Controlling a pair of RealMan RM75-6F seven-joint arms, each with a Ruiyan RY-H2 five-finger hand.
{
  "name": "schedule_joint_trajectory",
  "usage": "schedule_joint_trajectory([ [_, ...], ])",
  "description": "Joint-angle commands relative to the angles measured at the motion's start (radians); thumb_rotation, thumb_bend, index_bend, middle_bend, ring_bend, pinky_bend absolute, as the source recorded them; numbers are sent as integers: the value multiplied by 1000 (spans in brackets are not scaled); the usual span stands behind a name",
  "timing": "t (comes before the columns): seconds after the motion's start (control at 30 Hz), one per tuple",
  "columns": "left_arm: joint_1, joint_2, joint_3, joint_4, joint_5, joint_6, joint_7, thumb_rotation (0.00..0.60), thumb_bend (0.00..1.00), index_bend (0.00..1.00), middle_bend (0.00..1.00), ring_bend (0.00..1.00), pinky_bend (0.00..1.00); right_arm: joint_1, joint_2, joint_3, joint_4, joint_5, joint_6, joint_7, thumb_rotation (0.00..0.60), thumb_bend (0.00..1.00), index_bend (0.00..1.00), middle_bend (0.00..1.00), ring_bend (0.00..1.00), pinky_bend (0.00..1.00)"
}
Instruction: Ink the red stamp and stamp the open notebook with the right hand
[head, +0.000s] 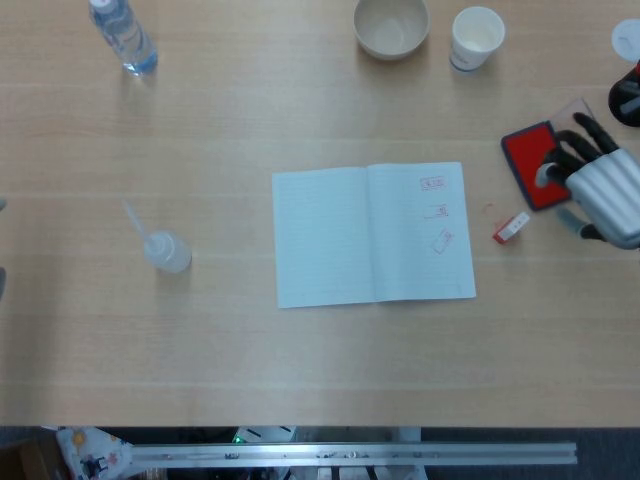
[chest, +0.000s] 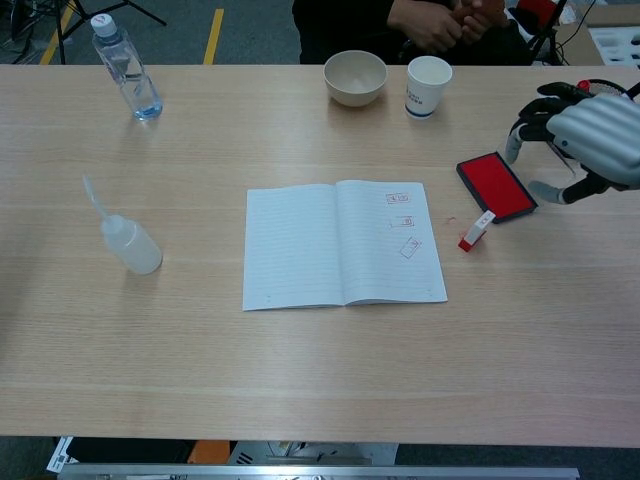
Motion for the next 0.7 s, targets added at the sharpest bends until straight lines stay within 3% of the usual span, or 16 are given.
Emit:
schedule_joint_trajectory([
  [0.03, -3, -13, -11, 12, -6, 9, -4, 600, 340, 177, 125, 101, 86, -60, 56, 33, -67, 58, 77, -63, 600, 387, 449, 386, 219, 108],
  [0.4, -8, -38, -16, 35, 38, 46, -31, 600, 340, 178, 132, 106, 86, -217, 142, 51, -143, 122, 267, -109, 600, 395, 490, 422, 270, 189],
  [0.7, -6, -55, -17, 34, 57, 70, -33, 600, 340, 178, 133, 106, 86, -283, 173, 48, -169, 117, 318, -102, 600, 395, 490, 423, 270, 188],
])
